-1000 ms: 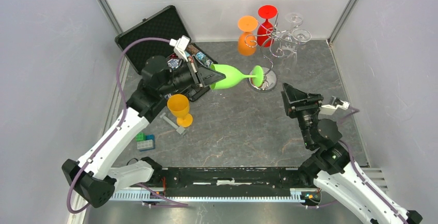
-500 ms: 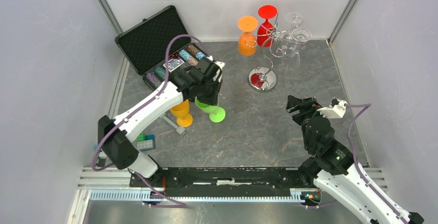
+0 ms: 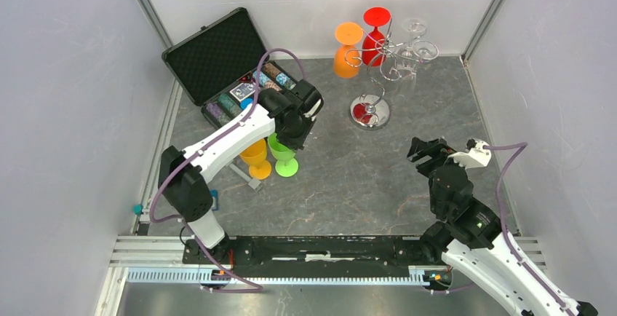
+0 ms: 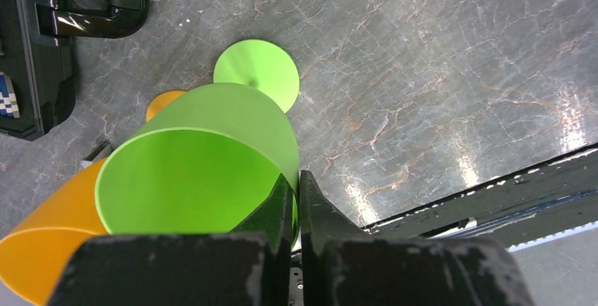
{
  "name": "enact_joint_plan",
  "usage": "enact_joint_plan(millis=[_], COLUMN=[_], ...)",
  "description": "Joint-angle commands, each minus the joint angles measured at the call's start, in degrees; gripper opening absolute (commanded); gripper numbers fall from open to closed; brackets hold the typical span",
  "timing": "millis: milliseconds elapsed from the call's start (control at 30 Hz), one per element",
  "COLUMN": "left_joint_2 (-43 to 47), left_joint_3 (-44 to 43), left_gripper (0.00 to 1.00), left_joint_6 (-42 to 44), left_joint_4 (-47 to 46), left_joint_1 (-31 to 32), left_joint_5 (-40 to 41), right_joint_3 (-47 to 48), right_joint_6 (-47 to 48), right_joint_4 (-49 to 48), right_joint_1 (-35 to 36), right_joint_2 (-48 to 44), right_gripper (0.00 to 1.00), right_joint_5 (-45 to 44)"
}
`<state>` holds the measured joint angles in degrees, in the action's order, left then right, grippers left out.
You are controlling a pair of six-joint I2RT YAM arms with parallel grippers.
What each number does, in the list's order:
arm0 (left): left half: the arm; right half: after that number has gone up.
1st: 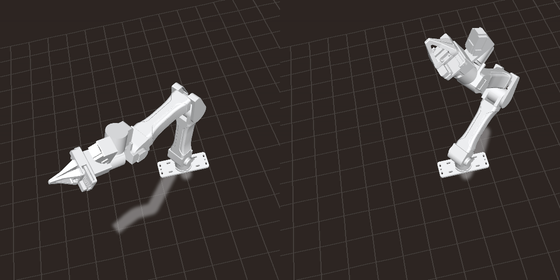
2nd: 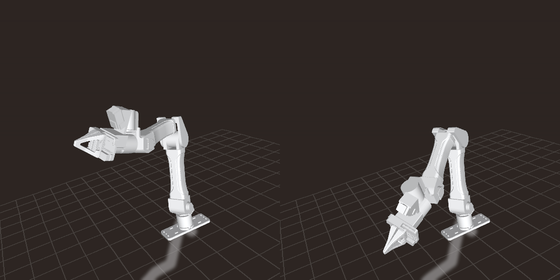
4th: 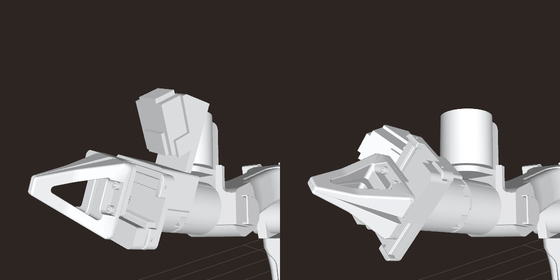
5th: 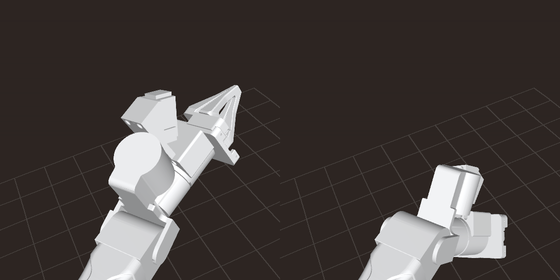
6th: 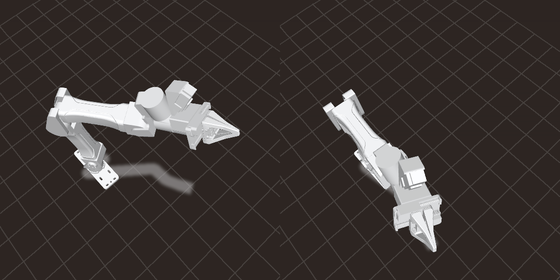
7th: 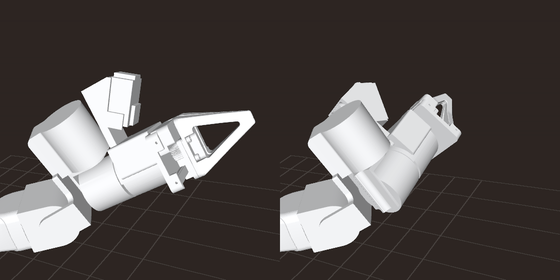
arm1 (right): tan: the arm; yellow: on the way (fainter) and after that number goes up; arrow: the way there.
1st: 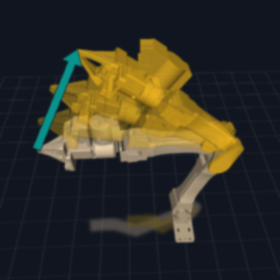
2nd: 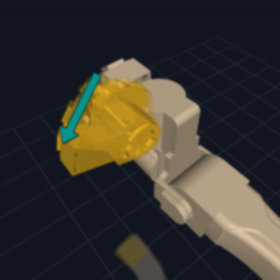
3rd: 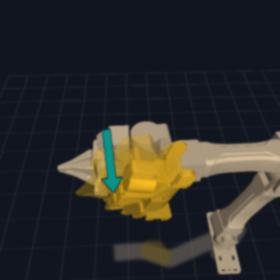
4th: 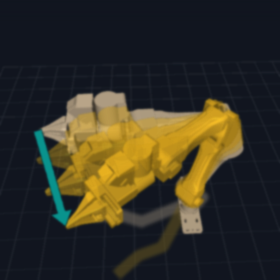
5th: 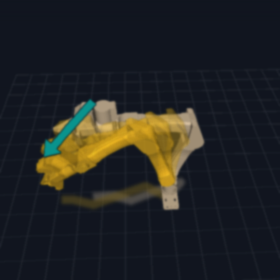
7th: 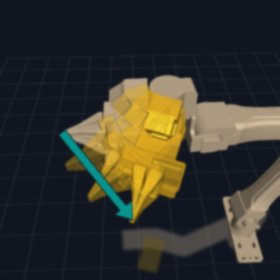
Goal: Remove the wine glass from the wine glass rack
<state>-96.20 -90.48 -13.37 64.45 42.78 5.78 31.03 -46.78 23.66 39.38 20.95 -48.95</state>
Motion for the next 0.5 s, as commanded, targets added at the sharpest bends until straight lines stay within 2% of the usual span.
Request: enact_joint_plan(millis=[0,100,200,333,467], left_joint_2=[-0.96,-0.75,0.21,2.66,7.19], left_joint_3=[-2.68,-2.14,-1.53,-1.01,0.07], left_gripper=[0.02,0.07,0.18,0.41,0.61], left_joint_6=[3.19,3.0,2.85,2.97,4.28], left_joint_4=[0.24,0.02,-0.14,-1.28,-4.35], left_joint_1=[0.19,0.2,0.19,0.19,0.25], left_joint_5=[0.13,0.13,0.18,-0.23,-1.09], right_joint_3=[3.19,4.6,5.87,7.07,8.63], right_joint_6=[3.43,5.31,6.41,7.82,13.99], right_joint_4=[-0.08,0.16,0.1,-0.14,-2.52], right_joint_1=[0.18,0.18,0.18,0.18,0.18], right_joint_2=[1.99,3.25,3.84,4.73,6.19], right_gripper=[0.78,0.83,0.86,0.89,0.97], right_joint_5=[-1.92,0.19,1.71,3.24,9.76])
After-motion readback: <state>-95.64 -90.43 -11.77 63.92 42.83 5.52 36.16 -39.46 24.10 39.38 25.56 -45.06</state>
